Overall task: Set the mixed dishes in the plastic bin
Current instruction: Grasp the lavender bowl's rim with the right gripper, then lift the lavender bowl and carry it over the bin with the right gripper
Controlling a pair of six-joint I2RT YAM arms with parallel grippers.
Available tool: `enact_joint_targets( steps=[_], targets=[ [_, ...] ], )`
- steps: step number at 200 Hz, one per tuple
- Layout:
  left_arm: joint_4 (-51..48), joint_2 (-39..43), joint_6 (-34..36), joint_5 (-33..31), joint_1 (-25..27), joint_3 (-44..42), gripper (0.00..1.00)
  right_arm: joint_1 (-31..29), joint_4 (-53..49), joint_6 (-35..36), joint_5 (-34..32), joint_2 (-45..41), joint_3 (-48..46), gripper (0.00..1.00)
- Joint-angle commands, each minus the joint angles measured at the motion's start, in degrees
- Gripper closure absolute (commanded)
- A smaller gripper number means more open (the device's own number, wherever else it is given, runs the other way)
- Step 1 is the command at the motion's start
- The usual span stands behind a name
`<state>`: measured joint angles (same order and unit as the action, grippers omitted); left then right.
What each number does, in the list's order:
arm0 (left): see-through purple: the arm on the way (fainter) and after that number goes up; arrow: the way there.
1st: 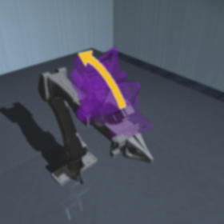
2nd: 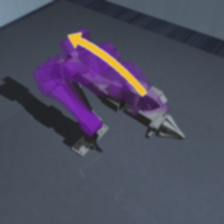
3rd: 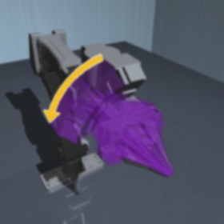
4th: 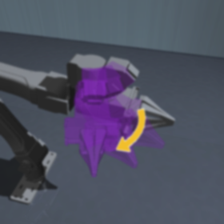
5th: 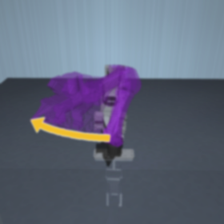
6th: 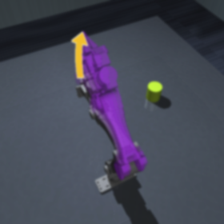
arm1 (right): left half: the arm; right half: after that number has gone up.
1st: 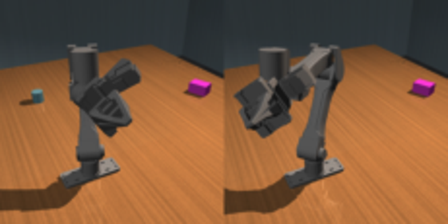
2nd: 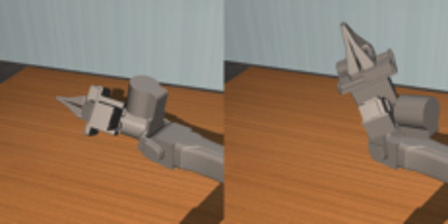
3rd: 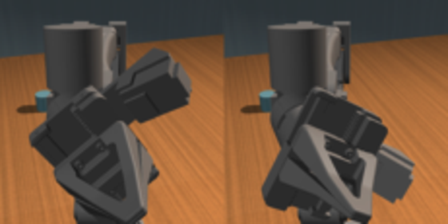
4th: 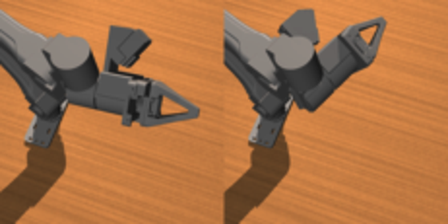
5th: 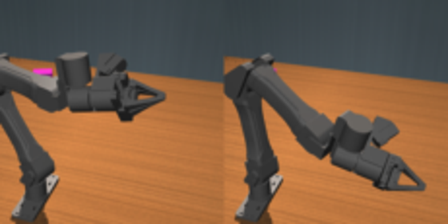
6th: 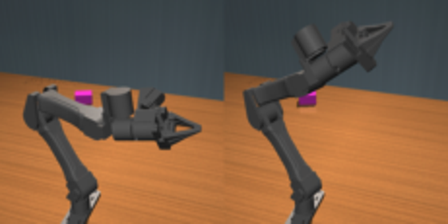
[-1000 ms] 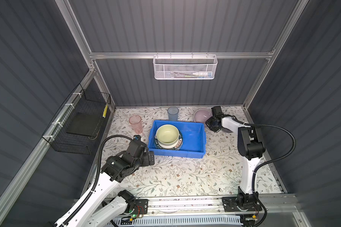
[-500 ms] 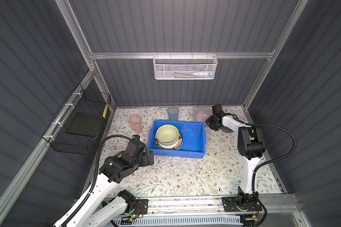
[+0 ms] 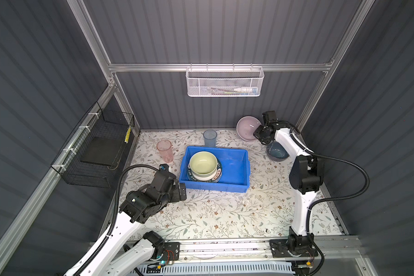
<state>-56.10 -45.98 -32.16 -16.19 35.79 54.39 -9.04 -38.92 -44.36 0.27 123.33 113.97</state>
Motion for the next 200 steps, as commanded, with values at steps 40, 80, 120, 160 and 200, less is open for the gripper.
enact_joint_targets(
  steps=[40, 80, 120, 160, 200],
  targets=[
    [-0.62, 0.37, 2.01, -2.45, -0.37, 0.39, 0.00, -2.51, -14.32, 16.34, 6.44, -5.79, 11.57, 1.00],
    [0.29, -0.43, 2.61, -2.30, -0.37, -0.08, 0.00, -6.62, -21.88, 22.47, 9.61, -5.06, 19.09, 1.00],
    [-0.23, -0.86, 2.13, -2.24, -0.37, 0.69, 0.00, -13.70, -25.51, 24.73, 7.19, -3.81, 23.73, 1.00],
    [-0.23, -0.12, 1.89, -2.27, -0.32, 0.72, 0.00, -19.11, -25.87, 23.72, 5.35, -2.87, 24.55, 1.00],
    [-0.25, -0.27, 1.51, -2.01, -0.37, 1.21, 0.00, -22.94, -23.84, 20.87, 6.06, -1.82, 23.16, 1.00]
  ],
)
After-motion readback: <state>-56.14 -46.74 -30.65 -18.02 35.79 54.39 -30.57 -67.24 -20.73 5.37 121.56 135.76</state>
